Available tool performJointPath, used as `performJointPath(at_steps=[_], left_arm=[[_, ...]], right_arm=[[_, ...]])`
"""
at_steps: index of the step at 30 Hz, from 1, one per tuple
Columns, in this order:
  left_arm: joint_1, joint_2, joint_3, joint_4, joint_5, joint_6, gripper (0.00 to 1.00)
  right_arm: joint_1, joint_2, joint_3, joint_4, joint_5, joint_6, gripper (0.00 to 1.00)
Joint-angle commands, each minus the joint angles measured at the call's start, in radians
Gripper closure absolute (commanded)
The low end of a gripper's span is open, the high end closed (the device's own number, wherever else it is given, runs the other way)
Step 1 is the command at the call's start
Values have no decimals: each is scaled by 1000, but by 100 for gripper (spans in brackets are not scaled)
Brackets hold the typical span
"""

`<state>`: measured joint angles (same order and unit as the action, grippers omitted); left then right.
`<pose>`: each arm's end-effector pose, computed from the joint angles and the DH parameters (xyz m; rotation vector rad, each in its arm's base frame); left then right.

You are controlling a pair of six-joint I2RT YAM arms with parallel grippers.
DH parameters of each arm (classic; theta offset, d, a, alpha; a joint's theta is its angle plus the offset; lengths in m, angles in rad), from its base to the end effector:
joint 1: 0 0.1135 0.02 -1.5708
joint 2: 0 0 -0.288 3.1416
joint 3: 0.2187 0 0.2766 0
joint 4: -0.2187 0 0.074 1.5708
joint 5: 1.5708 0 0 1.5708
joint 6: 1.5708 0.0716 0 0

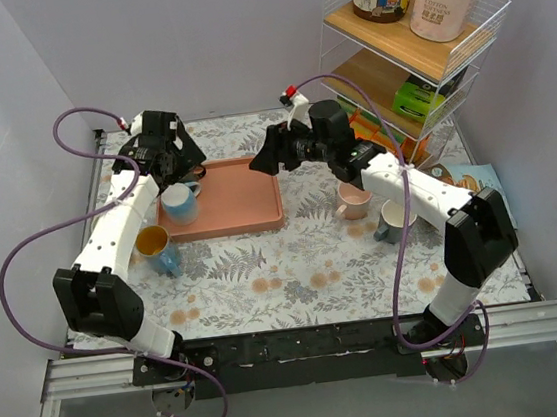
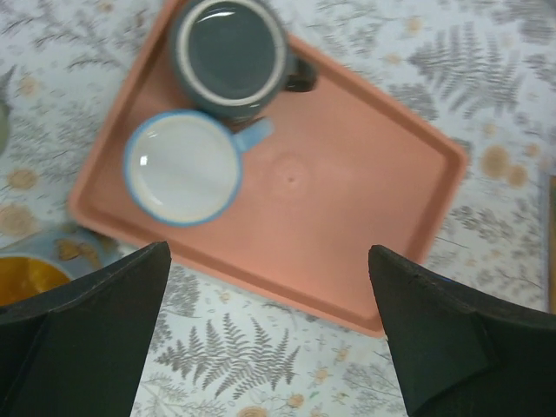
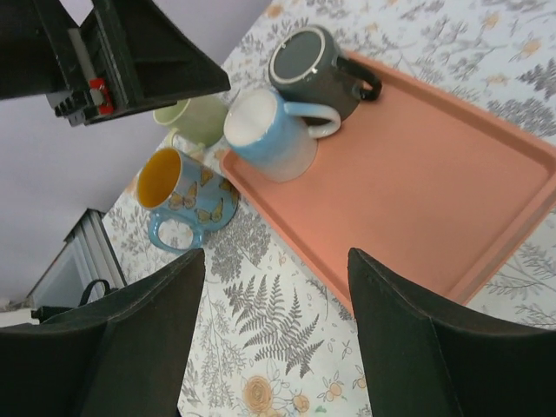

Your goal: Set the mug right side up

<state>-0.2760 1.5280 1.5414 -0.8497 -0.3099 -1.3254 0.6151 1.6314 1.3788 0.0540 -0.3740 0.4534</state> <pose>0.3640 -0.0804 0.3593 -1.3205 1.9950 -0.3998 0.3539 0.2821 0.3638 -0.4396 1.8397 1.0837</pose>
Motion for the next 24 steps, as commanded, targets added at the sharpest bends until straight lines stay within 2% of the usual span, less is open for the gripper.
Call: performJointPath(at_steps=[1, 6, 10, 14, 24], left_arm=[[52, 15, -27, -86, -60, -12, 2], [61, 58, -75, -88, -167, 25, 2], [89, 106, -104, -77, -195, 29, 2], [118, 123, -153, 45, -69, 121, 2], [155, 133, -236, 216, 49, 212, 2]], right_arm=[[41, 8, 59, 33, -14, -45, 27], [46, -13, 5, 15, -9, -45, 27], [44, -28, -29, 4, -11, -41, 26], [44, -35, -47, -17, -2, -35, 26], [44, -39, -52, -49, -9, -21, 27]])
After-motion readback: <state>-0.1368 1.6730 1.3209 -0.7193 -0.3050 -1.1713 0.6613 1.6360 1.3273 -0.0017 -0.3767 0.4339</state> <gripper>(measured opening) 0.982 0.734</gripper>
